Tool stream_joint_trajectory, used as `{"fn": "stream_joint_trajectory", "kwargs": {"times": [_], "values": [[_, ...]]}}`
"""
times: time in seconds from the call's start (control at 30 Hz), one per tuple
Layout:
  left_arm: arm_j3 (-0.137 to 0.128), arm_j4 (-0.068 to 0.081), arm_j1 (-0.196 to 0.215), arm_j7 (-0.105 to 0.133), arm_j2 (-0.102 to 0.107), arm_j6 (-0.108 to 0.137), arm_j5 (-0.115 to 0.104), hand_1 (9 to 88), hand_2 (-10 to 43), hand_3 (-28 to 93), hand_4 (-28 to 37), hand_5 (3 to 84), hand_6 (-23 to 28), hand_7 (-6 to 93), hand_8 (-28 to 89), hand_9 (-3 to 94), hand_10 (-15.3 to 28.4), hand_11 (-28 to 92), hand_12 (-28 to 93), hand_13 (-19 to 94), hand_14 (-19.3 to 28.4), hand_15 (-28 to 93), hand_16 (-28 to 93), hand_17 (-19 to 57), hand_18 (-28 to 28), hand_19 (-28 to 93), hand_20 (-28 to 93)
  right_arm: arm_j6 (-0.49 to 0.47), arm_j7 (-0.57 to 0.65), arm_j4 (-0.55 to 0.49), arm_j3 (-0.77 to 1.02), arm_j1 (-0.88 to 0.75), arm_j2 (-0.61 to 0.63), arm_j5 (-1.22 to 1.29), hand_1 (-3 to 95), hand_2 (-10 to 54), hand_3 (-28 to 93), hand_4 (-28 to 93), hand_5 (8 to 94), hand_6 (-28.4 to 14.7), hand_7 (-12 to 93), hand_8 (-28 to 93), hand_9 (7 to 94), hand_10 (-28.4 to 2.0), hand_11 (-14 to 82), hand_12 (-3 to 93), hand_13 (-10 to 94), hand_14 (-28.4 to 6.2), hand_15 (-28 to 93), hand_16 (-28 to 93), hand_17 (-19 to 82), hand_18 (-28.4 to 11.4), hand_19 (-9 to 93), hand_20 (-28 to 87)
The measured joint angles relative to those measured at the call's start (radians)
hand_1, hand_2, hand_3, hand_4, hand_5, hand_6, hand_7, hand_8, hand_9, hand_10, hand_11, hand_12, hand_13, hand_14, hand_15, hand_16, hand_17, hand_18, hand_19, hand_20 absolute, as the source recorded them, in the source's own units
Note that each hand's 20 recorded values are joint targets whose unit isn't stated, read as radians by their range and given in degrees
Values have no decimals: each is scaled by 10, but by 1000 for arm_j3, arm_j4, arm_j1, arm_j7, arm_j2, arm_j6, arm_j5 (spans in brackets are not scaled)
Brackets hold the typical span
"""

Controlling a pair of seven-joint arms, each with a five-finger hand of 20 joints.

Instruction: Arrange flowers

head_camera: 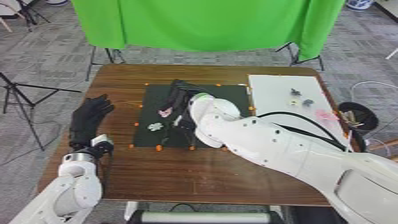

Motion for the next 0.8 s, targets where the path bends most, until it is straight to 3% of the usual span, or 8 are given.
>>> {"fn": "stream_joint_trajectory", "kwargs": {"times": [0.8], "values": [[7,4,-16,3,-4,-5,0,193,22,711,-283,529,19,184,-79,468,134,210,142,399,166,239,8,88,102,76,159,-16,12,14,-5,-6,-8,22,522,-60,589,-189,745,25,184,39,762,-127,115,152,937,-18,593,276,665,-136,932,560]]}}
